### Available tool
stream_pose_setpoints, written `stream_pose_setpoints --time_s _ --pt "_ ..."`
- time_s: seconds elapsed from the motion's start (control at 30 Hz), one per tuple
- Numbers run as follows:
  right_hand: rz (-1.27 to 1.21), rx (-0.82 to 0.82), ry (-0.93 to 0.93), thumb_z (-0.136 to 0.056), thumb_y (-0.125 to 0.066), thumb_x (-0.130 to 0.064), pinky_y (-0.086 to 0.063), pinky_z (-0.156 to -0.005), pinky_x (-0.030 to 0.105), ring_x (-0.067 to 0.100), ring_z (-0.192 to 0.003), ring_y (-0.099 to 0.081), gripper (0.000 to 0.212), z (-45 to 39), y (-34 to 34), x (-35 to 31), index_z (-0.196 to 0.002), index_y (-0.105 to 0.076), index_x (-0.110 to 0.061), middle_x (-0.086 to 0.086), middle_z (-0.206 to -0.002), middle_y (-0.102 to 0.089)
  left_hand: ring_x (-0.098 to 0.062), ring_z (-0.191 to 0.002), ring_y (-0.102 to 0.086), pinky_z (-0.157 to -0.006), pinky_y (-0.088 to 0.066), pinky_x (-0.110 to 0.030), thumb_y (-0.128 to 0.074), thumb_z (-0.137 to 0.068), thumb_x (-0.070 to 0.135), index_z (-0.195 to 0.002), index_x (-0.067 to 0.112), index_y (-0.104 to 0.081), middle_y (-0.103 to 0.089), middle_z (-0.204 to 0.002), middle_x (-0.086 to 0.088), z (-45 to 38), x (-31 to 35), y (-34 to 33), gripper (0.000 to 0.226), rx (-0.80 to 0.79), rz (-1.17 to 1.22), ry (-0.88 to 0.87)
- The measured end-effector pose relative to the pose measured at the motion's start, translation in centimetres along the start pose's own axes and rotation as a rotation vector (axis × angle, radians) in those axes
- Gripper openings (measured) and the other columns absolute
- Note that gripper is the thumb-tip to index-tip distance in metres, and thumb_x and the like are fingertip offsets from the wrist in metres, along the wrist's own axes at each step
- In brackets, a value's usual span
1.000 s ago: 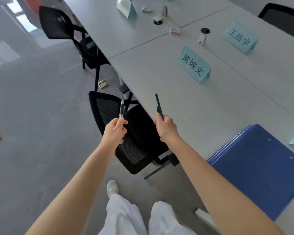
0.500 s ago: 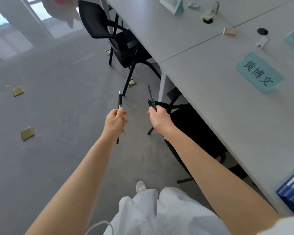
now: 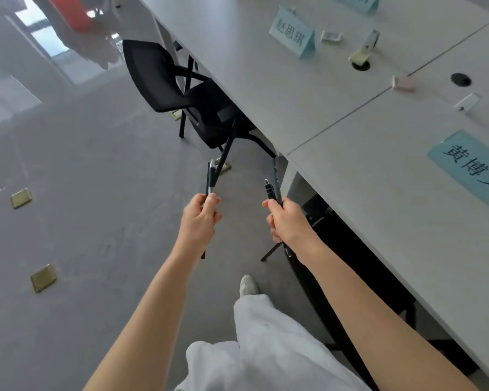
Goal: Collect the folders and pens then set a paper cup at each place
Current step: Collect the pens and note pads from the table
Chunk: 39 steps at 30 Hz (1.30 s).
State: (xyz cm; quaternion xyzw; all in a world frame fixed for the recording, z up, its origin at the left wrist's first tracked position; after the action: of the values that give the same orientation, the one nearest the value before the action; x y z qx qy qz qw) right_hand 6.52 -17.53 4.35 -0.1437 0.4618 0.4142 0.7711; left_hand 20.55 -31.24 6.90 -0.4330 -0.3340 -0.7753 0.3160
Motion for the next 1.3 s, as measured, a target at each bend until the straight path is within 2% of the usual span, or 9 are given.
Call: stream_pose_setpoints --time_s 0.23,0.37,0.6,0.73,0.83,1.0,1.1,1.23,1.3 --pt "-0.070 0.061 -0.026 -0.100 -0.040 -0.024 -0.030 -0.046 0.026 0.012 -0.048 -0.034 0.019 -8.6 1.8 -6.6 -0.099 -0.056 -0.013 -0.001 -0.059 -0.041 -0.017 -0.052 -0.042 -0.041 -0.035 -0.016 -0.043 -0.102 0.023 -0.089 0.006 -0.050 -0.045 -0.061 -0.005 -9.7 5.3 -0.6 0.022 -0.062 -0.042 -0.012" --pt "-0.170 0.147 -0.049 -0.099 -0.039 -0.019 -0.027 -0.044 0.025 0.014 -0.048 -0.032 0.018 -13.6 4.0 -10.1 -0.094 -0.055 -0.012 0.001 -0.060 -0.038 -0.021 -0.054 -0.050 -0.043 -0.043 -0.022 -0.043 -0.102 0.020 -0.089 0.007 -0.050 -0.051 -0.064 -0.006 -16.2 8.2 -2.4 0.020 -0.170 -0.028 0.005" --pt "-0.222 0.341 -0.042 -0.096 -0.044 -0.022 -0.024 -0.040 0.023 0.012 -0.042 -0.027 0.019 -22.2 8.0 -17.0 -0.099 -0.055 -0.007 -0.002 -0.058 -0.033 -0.010 -0.041 -0.031 -0.037 -0.026 -0.019 -0.045 -0.098 0.020 -0.082 0.011 -0.044 -0.044 -0.064 -0.001 -28.8 13.0 -6.6 0.018 -0.312 -0.099 0.053" --pt "-0.248 0.455 -0.041 -0.094 -0.048 -0.020 -0.022 -0.039 0.023 0.011 -0.042 -0.026 0.007 -25.6 10.5 -19.6 -0.094 -0.049 -0.013 -0.003 -0.058 -0.033 -0.011 -0.047 -0.029 -0.043 -0.024 -0.023 -0.050 -0.094 0.025 -0.080 0.015 -0.045 -0.038 -0.063 0.002 -34.6 16.5 -9.5 0.017 -0.389 -0.185 0.054" --pt "-0.281 0.540 -0.062 -0.093 -0.050 -0.019 -0.023 -0.039 0.022 0.011 -0.042 -0.026 0.010 -27.4 12.7 -19.9 -0.089 -0.043 -0.013 -0.002 -0.060 -0.035 -0.012 -0.047 -0.026 -0.039 -0.022 -0.022 -0.051 -0.095 0.026 -0.087 0.015 -0.043 -0.034 -0.061 0.000 -37.2 19.7 -13.1 0.016 -0.533 -0.201 0.002" --pt "-0.356 0.662 -0.118 -0.086 -0.058 -0.018 -0.023 -0.040 0.021 0.011 -0.041 -0.027 0.013 -29.9 17.9 -18.7 -0.092 -0.047 -0.017 -0.003 -0.058 -0.038 -0.011 -0.039 -0.028 -0.037 -0.023 -0.019 -0.043 -0.099 0.019 -0.086 0.010 -0.048 -0.033 -0.056 0.000 -40.1 23.9 -21.8 0.015 -0.731 -0.294 -0.069" --pt "-0.376 0.722 -0.156 -0.082 -0.059 -0.016 -0.023 -0.041 0.022 0.013 -0.042 -0.027 0.010 -31.3 22.0 -17.1 -0.085 -0.050 -0.018 -0.003 -0.056 -0.038 -0.014 -0.041 -0.036 -0.038 -0.031 -0.023 -0.041 -0.100 0.015 -0.086 0.007 -0.049 -0.040 -0.056 -0.003 -41.0 25.1 -27.9 0.017 -0.814 -0.383 -0.106" --pt "-0.375 0.788 -0.203 -0.083 -0.058 -0.017 -0.027 -0.040 0.022 0.015 -0.043 -0.031 0.005 -33.5 28.8 -15.4 -0.083 -0.055 -0.012 0.001 -0.056 -0.040 -0.018 -0.050 -0.047 -0.046 -0.044 -0.025 -0.043 -0.098 0.013 -0.088 0.007 -0.053 -0.058 -0.068 -0.006 -43.0 26.0 -36.8 0.015 -0.891 -0.561 -0.138" --pt "-0.336 0.829 -0.253 -0.085 -0.055 -0.018 -0.030 -0.041 0.023 0.016 -0.045 -0.035 0.013 -34.8 32.5 -14.3 -0.081 -0.061 -0.008 0.003 -0.057 -0.045 -0.018 -0.051 -0.049 -0.048 -0.043 -0.026 -0.044 -0.096 0.011 -0.092 0.006 -0.055 -0.062 -0.073 -0.005 -44.5 26.3 -40.9 0.012 -0.883 -0.651 -0.149"
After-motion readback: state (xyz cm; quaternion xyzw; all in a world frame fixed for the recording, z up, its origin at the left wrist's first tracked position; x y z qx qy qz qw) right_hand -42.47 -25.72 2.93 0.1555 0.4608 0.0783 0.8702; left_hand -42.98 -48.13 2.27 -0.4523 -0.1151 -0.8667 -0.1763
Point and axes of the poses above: each hand's wrist, its own z-axis away from the middle knuckle, its own y-axis out of the back of the hand, x = y × z, the point moved 10 cm from there along -z, towards the middle knuckle
